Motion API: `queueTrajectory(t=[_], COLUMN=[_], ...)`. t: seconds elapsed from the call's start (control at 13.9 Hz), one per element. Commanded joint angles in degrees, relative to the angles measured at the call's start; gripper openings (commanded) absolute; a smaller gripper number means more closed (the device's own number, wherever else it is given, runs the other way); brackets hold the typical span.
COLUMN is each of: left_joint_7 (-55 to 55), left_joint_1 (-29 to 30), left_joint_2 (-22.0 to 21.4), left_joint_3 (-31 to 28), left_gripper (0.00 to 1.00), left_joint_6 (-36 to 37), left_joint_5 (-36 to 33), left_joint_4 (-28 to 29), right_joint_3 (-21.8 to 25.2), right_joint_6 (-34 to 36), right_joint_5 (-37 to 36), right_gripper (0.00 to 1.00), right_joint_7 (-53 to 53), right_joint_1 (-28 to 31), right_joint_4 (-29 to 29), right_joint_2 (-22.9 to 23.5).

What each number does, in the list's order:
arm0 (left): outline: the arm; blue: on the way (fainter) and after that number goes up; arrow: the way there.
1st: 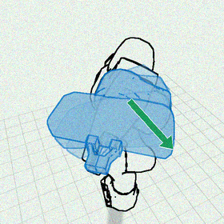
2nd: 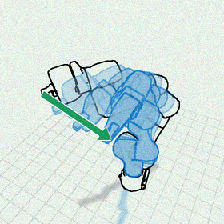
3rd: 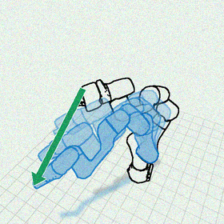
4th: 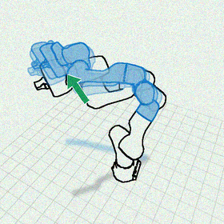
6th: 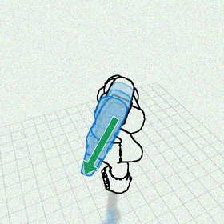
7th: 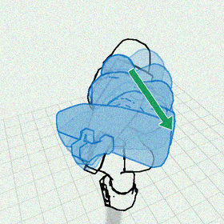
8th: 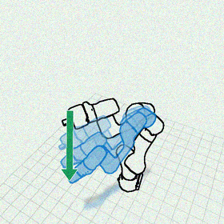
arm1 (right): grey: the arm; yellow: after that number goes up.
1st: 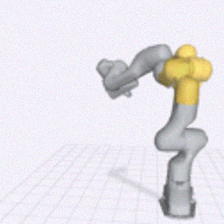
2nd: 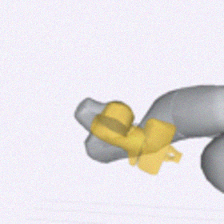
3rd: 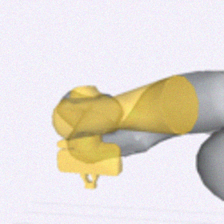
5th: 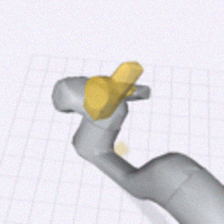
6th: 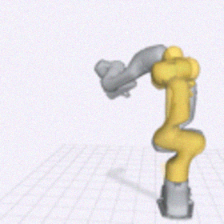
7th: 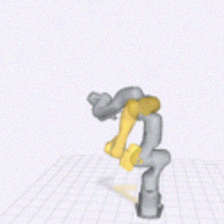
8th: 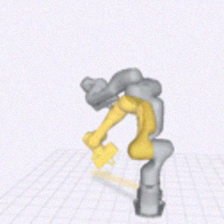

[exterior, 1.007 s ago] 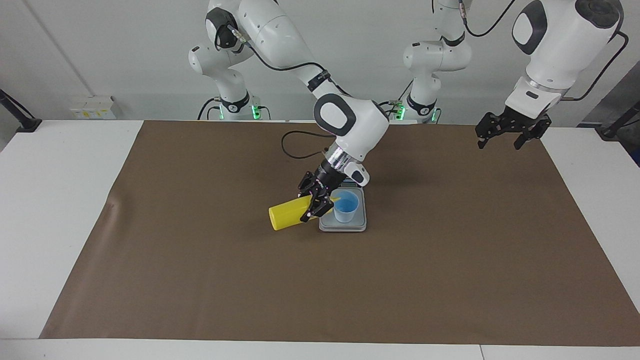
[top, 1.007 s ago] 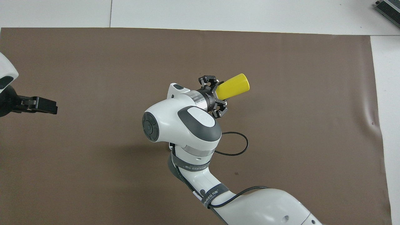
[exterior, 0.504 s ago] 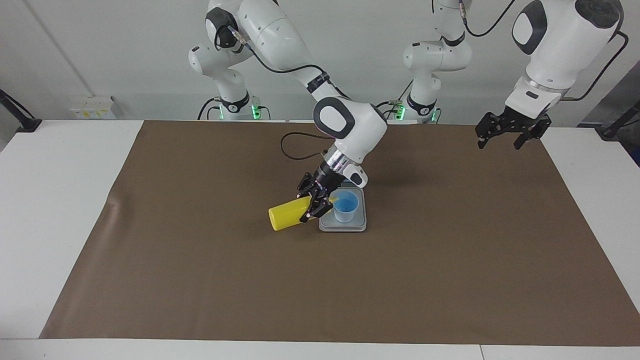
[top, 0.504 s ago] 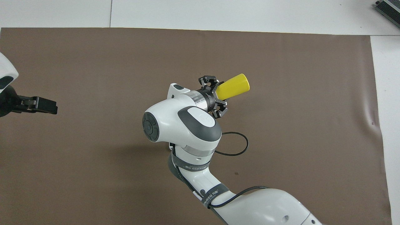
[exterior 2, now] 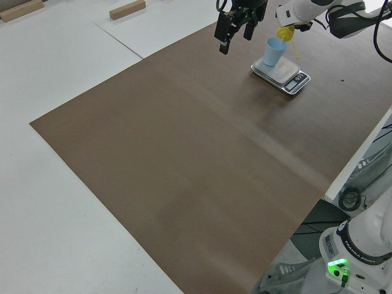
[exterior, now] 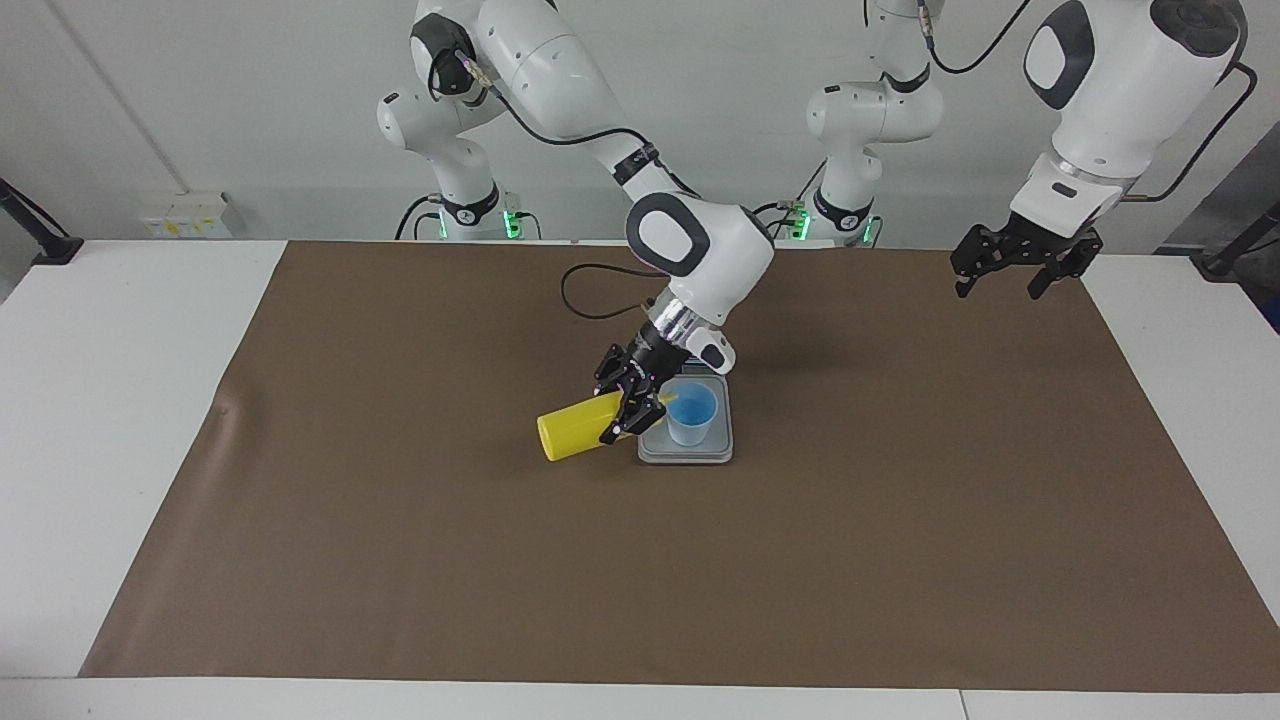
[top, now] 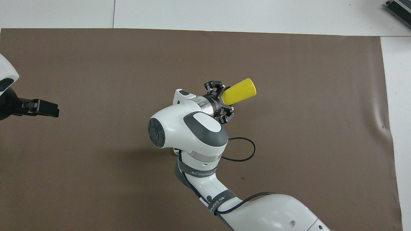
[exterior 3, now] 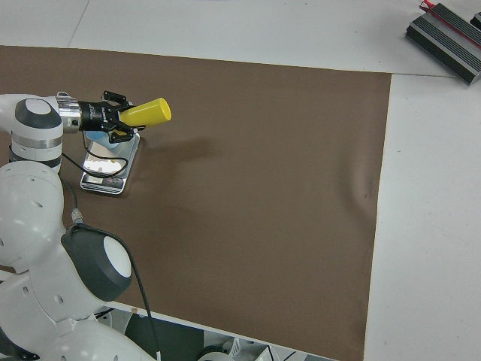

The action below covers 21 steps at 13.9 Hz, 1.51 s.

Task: Pour seasoning into cup on scale with both arms
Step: 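Hold the bottle inverted over the cup with the right gripper, then turn the bottle upright and move it back with the right gripper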

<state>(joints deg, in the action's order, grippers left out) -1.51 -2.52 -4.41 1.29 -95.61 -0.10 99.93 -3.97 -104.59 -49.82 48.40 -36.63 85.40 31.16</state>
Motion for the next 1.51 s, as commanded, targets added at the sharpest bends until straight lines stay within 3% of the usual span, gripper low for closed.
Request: queueTrajectory(t=[0.0,1.01,1.22,1.44], left_joint_7=[-0.51,-0.51,-0.51,-0.51], left_joint_1=[0.5,0.5,0.5,0.5], left_joint_2=[-0.78,-0.78,-0.78,-0.78], left_joint_3=[0.2,0.2,0.2,0.2], left_gripper=[1.0,1.0,1.0,1.0], left_joint_6=[1.21,1.21,1.21,1.21], left_joint_5=[-0.25,-0.25,-0.25,-0.25], left_joint_4=[-0.17,-0.17,-0.17,-0.17], right_joint_3=[-0.33,-0.51,-0.42,-0.42], right_joint_6=[-0.27,2.02,2.1,2.54], right_joint_5=[-1.69,6.66,15.78,23.32], right_gripper=[0.0,0.0,0.0,0.0], right_joint_7=[-1.56,-0.5,0.46,-0.24], right_joint_1=[-0.1,0.51,3.85,7.08], right_joint_4=[1.35,3.01,3.1,3.28], right_joint_2=[-1.71,-8.13,-8.22,-11.11])
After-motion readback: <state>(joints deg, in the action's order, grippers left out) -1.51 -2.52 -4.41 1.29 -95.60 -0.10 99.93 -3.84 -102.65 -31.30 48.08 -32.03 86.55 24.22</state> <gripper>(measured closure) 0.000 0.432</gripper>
